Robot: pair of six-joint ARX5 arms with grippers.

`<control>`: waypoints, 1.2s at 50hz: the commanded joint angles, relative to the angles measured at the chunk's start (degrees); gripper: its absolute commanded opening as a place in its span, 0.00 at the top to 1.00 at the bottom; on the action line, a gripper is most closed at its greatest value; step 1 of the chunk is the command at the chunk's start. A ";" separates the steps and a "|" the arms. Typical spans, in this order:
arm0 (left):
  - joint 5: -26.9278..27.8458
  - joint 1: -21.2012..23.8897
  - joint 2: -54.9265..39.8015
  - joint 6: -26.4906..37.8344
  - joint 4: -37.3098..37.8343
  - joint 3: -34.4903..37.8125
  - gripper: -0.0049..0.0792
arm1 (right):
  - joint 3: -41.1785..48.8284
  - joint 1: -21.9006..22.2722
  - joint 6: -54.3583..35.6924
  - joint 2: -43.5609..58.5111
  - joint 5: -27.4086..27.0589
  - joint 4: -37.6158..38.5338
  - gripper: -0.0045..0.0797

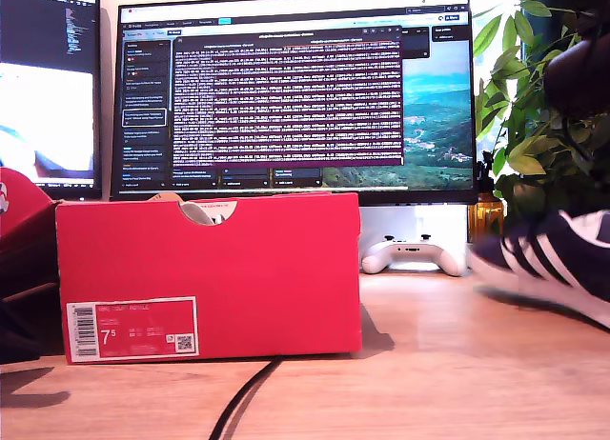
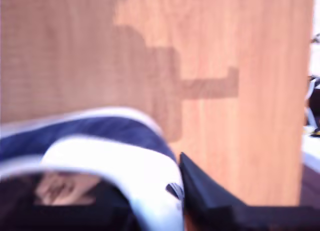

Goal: Pack the blue shoes by picking the first shoe and placing it inside the red shoebox, left side, then picking and rotating the second shoe and placing it in the shoebox

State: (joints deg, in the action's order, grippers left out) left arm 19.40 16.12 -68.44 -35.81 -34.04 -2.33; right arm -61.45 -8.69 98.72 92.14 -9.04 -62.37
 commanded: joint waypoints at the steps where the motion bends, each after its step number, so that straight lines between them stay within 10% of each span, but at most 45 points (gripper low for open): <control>1: 0.04 0.24 -0.22 0.24 0.22 1.07 0.97 | 1.22 0.26 0.24 0.26 0.39 -0.22 0.96; 20: 0.04 0.24 -0.22 0.24 0.20 1.07 0.97 | -6.10 2.25 -17.31 0.15 -0.63 -0.09 0.96; 36: 0.04 0.24 -0.22 0.24 0.17 1.07 0.97 | -18.38 2.45 -49.59 0.15 -2.23 -0.15 0.96; 60: 0.04 0.24 -0.22 0.24 0.20 1.07 0.97 | -38.14 1.42 -97.94 0.15 24.20 9.57 0.96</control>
State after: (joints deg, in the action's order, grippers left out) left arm 19.40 16.12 -68.38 -35.81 -34.04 -2.33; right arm -97.97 -6.28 7.68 92.79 13.34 -54.52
